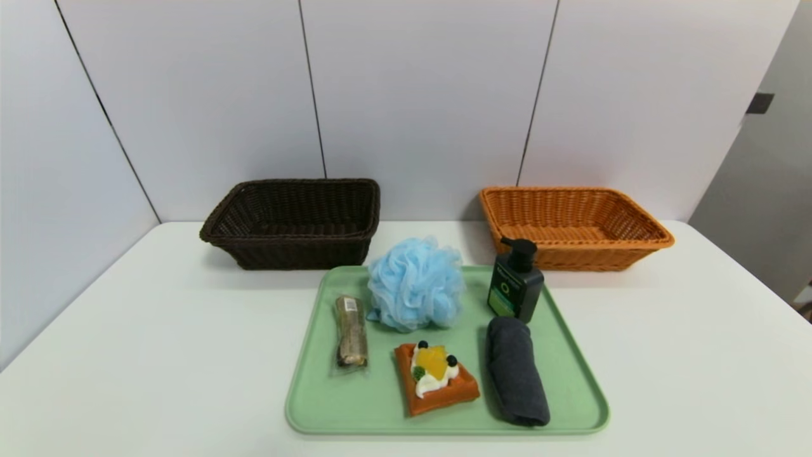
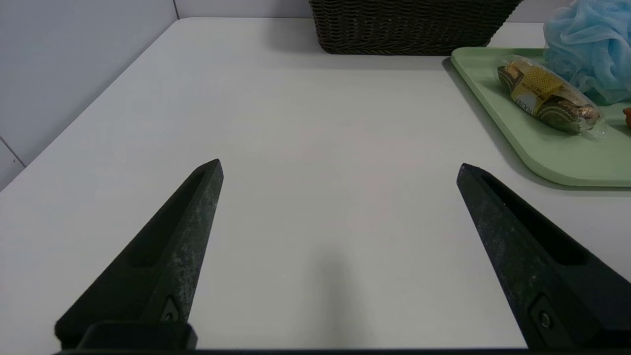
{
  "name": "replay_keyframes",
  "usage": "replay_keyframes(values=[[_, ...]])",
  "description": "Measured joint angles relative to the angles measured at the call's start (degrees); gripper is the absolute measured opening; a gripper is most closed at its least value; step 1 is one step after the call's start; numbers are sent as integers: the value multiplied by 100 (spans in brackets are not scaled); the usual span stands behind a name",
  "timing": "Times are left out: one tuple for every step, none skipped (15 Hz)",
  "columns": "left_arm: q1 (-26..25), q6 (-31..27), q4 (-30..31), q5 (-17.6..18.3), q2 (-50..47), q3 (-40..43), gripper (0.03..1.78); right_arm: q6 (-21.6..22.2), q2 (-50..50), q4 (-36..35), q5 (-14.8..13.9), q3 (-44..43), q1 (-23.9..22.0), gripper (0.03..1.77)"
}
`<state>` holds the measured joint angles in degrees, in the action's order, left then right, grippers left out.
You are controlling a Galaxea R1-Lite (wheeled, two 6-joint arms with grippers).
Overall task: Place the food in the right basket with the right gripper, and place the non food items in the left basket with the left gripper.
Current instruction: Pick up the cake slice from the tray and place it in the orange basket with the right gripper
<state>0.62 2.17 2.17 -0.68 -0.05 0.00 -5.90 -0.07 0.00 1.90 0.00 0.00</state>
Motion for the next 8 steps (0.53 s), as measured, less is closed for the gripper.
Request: replay_keyframes(values=[[0,0,-2,2,0,0,169,-5,0,-2,-1,0,0,171],[0,0,0,0,0,0,169,1,0,0,0,0,0,171],[0,-2,0,2,0,0,169,20,0,-5,0,0,0,171],[0,0,-2,0,0,0,169,72,0,-10,-1,0,0,171],[0,-5,4,-5,0,0,169,106,0,-13,0,0,0,171],[0,-5,4,-6,0,0,169,116,0,-22,-1,0,0,171],[0,-28,-6,-13,0,0,169,133,0,-18,27,0,0,171],[0,-88,-85,-17,0,-29,169,133,0,0,33,-11,0,171]])
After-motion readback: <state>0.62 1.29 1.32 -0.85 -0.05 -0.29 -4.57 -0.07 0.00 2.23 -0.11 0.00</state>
